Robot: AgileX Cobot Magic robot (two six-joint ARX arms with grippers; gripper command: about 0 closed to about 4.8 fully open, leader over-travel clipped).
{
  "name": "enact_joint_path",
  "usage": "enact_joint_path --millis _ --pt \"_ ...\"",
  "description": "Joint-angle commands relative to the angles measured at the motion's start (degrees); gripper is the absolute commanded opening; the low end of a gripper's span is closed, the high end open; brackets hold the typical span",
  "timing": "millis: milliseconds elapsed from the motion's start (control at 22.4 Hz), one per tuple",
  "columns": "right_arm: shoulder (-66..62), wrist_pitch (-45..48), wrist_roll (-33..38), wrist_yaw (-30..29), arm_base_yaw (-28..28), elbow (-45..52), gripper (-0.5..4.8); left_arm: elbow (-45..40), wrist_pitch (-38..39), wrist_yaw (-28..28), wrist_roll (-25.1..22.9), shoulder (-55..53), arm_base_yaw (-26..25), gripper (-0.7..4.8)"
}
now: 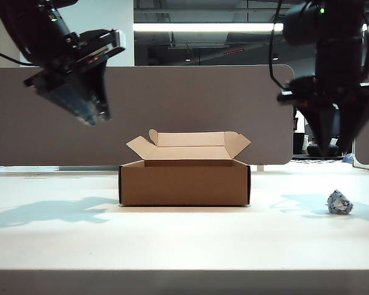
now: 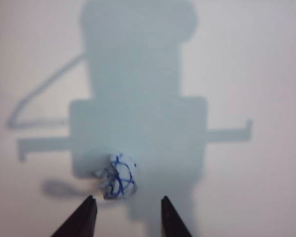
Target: Pick up all the paper balls on the table and put them in the paper box.
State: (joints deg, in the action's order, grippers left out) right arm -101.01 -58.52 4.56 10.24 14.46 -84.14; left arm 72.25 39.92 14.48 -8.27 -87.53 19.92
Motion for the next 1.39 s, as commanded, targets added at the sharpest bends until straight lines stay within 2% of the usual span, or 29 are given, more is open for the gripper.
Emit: enact_joint_path --millis 45,179,357,670,804,938,1385 --pt "0.31 -1.05 0.20 0.13 0.11 2.67 1.85 -0.02 5.03 -1.81 -0.28 1.53 0.00 1.57" --pt "0.31 -0.07 0.42 -0.04 0.11 5.99 1.85 -2.12 4.70 -1.81 0.26 5.68 0.00 1.56" --pt "0.33 4.07 1.09 -1.68 0.15 9.68 1.85 -8.70 4.13 -2.91 1.42 17.20 0.02 1.56" --pt "0.31 6.75 1.46 -2.62 0.28 9.70 2.03 -17.16 4.15 -7.50 3.72 32.63 0.04 1.56" --pt "0.31 7.65 1.46 -1.14 0.28 9.70 2.03 -21.16 4.35 -8.28 4.22 40.37 0.04 1.56" --pt "0.28 8.85 1.51 -1.33 0.28 9.70 2.03 -21.81 5.46 -8.50 4.17 43.71 0.04 1.56" --pt "0.20 11.30 1.95 -1.33 0.28 13.70 1.98 -21.79 5.95 -8.48 4.20 44.26 0.04 1.56"
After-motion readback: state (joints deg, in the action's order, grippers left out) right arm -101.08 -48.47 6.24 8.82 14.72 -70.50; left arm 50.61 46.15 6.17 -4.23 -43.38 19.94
